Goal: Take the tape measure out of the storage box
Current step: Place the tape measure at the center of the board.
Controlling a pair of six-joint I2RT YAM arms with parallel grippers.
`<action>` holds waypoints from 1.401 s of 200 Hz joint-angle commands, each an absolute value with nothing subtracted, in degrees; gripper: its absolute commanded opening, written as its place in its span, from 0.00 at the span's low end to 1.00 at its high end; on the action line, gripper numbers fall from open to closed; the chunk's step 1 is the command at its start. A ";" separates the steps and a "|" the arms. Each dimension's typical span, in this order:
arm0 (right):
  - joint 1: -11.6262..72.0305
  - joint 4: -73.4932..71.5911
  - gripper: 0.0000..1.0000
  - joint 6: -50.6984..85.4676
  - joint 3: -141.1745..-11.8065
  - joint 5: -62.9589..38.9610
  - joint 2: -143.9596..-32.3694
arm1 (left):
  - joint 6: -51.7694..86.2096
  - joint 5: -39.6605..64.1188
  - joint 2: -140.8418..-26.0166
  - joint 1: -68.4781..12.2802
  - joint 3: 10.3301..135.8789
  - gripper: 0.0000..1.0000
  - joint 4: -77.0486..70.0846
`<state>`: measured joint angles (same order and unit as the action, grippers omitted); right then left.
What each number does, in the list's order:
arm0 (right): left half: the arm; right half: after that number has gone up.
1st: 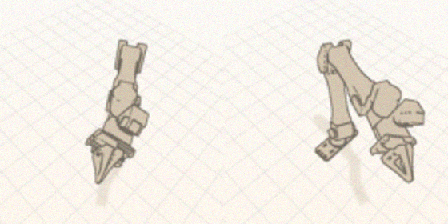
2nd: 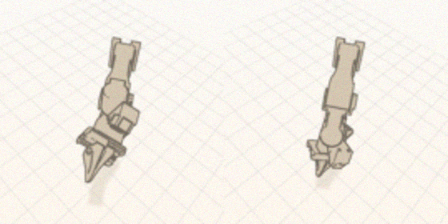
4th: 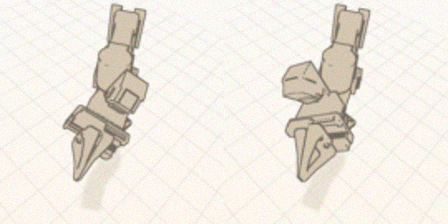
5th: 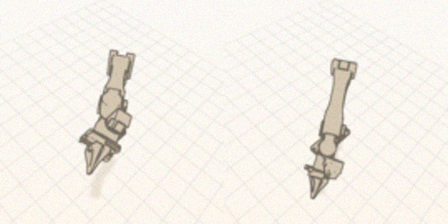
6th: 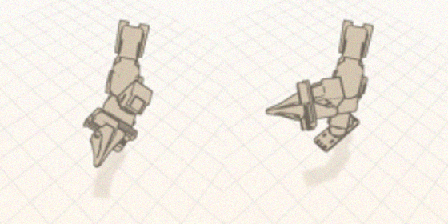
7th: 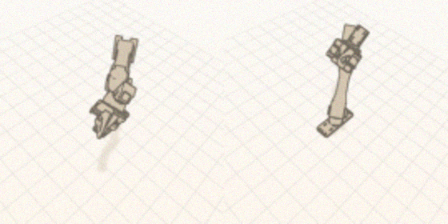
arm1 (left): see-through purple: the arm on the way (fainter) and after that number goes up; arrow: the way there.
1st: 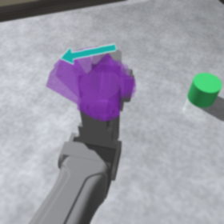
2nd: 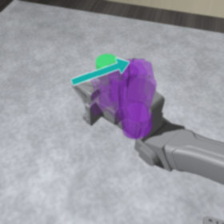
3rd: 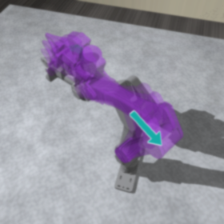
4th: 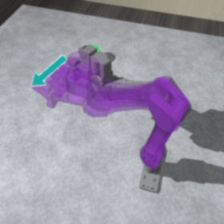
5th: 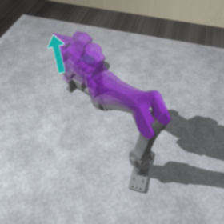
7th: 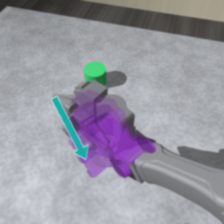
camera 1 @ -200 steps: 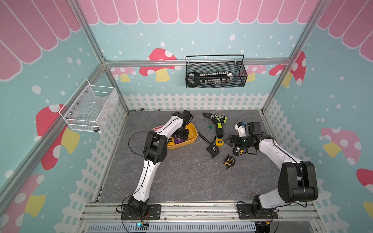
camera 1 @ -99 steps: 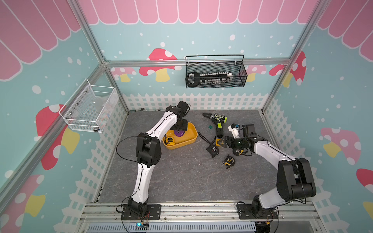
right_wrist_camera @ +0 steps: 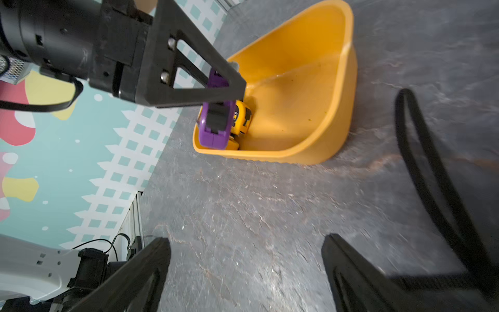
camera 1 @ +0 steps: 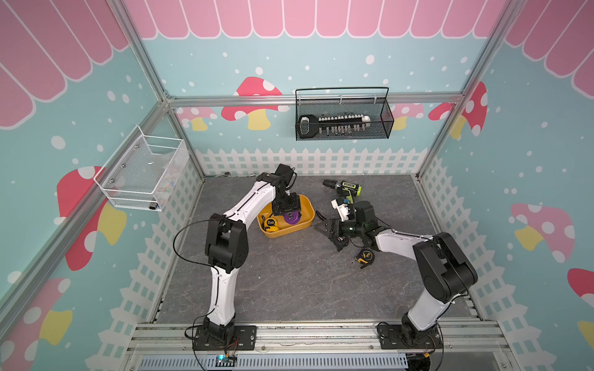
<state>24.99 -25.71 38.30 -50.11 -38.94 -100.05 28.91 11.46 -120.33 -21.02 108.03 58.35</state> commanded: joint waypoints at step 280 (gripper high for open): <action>25.34 -10.95 0.27 41.60 -45.35 -51.06 -93.38 | 15.99 -8.11 -117.03 -23.20 103.53 0.99 65.26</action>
